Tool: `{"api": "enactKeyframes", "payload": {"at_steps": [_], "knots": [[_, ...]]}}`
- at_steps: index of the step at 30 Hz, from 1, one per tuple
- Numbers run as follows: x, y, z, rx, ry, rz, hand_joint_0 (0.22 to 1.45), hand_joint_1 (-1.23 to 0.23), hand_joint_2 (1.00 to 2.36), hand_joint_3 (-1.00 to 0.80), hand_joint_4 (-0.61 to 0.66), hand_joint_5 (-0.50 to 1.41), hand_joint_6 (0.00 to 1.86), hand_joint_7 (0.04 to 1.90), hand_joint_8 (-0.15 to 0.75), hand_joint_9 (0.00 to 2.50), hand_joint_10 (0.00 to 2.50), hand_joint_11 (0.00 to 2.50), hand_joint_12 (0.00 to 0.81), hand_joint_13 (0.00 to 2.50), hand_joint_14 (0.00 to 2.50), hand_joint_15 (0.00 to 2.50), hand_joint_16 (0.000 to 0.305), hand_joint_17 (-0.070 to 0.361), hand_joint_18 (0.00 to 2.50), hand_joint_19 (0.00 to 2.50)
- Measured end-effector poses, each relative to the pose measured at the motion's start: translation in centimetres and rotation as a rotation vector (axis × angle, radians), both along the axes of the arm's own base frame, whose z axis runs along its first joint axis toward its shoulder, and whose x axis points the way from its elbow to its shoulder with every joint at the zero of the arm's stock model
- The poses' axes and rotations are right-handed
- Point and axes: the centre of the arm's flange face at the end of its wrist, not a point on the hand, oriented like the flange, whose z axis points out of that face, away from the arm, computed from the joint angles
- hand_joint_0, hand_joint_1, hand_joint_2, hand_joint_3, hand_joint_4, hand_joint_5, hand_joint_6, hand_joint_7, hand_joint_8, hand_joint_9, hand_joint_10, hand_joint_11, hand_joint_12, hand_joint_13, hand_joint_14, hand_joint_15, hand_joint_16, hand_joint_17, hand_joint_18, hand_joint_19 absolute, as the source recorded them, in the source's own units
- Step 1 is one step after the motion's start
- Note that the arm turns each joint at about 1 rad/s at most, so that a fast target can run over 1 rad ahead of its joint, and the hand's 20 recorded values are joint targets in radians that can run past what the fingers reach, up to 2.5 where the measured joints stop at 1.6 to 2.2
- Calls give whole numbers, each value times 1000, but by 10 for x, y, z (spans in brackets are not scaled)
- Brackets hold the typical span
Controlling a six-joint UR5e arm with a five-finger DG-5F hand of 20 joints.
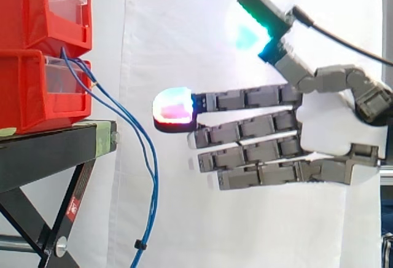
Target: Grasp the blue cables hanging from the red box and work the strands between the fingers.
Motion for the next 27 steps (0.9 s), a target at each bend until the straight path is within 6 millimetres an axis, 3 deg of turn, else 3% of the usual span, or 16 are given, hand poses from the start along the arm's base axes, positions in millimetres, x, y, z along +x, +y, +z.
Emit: {"api": "enactKeyframes", "payload": {"at_steps": [6,16,27], "knots": [[20,6,-29,61,-30,-13,632,-409,1000,-1000,84,-428,2,565,219,0,0,0,349,0,3,144,62,139,0,137],[37,13,-29,25,-34,-23,632,-410,1000,-1000,101,-400,3,597,241,0,0,0,365,0,4,172,63,141,0,164],[66,33,-50,36,-45,-23,637,-409,1000,-1000,115,-376,3,622,264,42,0,36,377,0,5,199,64,144,0,215]]}}
